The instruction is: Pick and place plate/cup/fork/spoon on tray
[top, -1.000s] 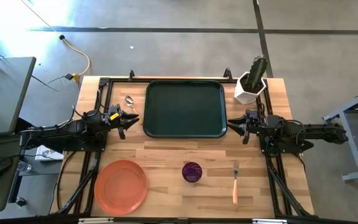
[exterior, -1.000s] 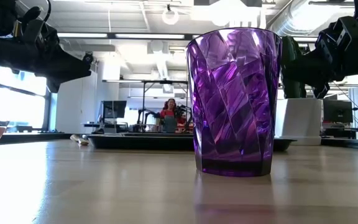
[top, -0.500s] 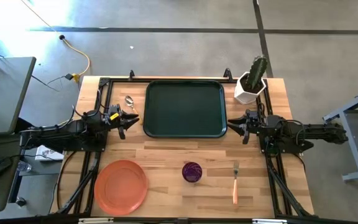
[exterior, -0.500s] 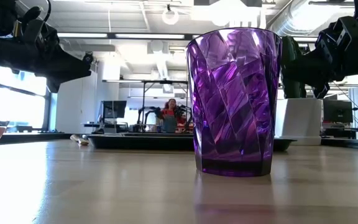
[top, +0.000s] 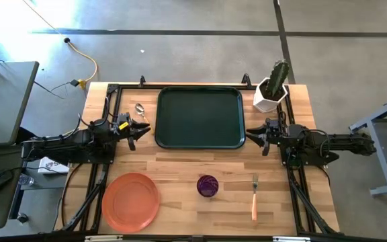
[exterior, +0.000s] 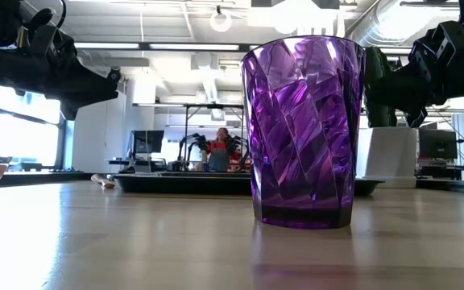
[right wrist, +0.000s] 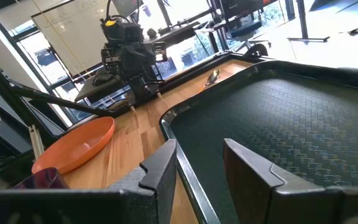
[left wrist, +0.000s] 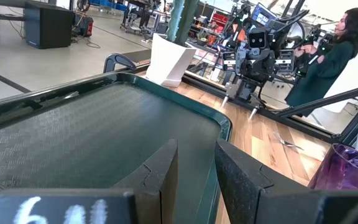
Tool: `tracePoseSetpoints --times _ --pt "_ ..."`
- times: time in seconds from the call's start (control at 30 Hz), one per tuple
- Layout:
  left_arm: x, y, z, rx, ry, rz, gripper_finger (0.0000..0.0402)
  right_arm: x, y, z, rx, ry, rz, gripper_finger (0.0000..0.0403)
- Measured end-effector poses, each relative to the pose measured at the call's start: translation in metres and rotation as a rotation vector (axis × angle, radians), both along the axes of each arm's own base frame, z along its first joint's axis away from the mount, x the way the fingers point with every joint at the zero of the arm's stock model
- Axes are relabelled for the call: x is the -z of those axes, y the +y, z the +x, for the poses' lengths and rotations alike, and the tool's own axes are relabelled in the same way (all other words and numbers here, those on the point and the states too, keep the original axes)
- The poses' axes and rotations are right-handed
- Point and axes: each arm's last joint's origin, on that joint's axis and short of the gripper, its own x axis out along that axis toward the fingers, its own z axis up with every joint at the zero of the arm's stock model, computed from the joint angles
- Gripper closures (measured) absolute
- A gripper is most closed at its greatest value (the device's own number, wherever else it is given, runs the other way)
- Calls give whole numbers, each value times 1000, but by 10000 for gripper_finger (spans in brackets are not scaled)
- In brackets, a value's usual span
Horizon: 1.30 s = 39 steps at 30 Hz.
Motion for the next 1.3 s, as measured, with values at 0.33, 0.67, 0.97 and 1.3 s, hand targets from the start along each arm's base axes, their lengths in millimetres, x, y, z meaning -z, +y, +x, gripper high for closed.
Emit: tracePoseSetpoints --times 0.33,0.67,0.97,1.3 --pt "0 0 0 0 0 0 307 0 0 0 0 1 0 281" --pt "0 0 0 0 0 0 307 0 0 0 0 0 0 281" --pt "0 0 0 0 0 0 307 0 0 0 0 0 0 281" --pt "0 0 0 -13 -31 -99 307 0 0 0 -1 5 -22 281"
